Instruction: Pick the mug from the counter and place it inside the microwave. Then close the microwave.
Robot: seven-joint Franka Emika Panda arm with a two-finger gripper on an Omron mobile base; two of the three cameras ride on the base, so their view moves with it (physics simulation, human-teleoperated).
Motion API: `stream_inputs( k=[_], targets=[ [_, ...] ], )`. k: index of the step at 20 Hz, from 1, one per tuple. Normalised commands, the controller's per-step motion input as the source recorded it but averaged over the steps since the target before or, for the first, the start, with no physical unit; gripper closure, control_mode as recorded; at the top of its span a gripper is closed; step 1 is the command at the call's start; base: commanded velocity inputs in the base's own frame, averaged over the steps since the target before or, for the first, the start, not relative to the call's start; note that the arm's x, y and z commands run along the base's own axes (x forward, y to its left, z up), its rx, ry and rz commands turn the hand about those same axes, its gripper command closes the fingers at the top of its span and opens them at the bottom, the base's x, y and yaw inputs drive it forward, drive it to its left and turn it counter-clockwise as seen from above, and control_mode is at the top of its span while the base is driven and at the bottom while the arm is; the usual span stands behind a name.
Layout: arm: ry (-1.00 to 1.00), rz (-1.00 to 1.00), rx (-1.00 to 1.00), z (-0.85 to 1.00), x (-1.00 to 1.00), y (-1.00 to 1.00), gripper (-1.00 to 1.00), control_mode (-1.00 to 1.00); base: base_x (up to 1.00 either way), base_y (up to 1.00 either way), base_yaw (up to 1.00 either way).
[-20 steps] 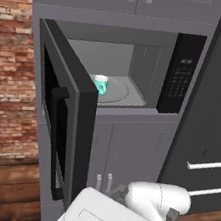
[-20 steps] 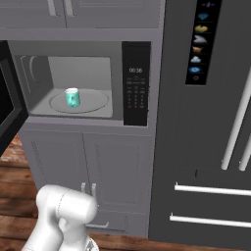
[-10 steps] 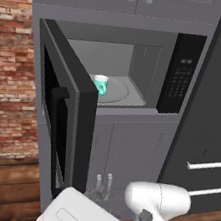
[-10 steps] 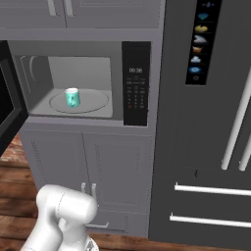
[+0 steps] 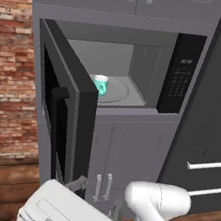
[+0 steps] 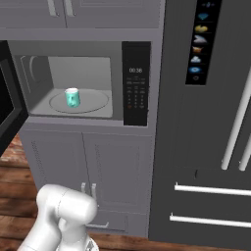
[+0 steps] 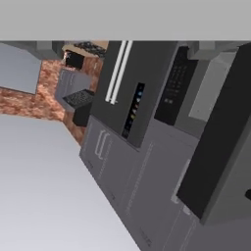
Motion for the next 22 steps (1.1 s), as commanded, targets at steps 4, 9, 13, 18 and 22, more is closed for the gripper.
stream_inputs(
  k=[4, 9, 13, 18, 22],
  targets=[
    [0.05, -0.01, -0.06, -0.16, 0.21, 0.33, -1.00, -1.00, 0.00, 0.00, 0.00],
    [0.04, -0.03, -0.07, -0.29, 0.21, 0.28, -1.00, -1.00, 0.00, 0.00, 0.00],
    [0.02, -0.05, -0.06, -0.38, 0.17, 0.17, -1.00, -1.00, 0.00, 0.00, 0.00],
    [0.00, -0.06, -0.02, -0.33, 0.04, 0.07, -1.00, -1.00, 0.00, 0.00, 0.00],
    [-0.02, -0.02, 0.00, -0.22, 0.04, 0.08, -1.00, -1.00, 0.00, 0.00, 0.00]
  ],
)
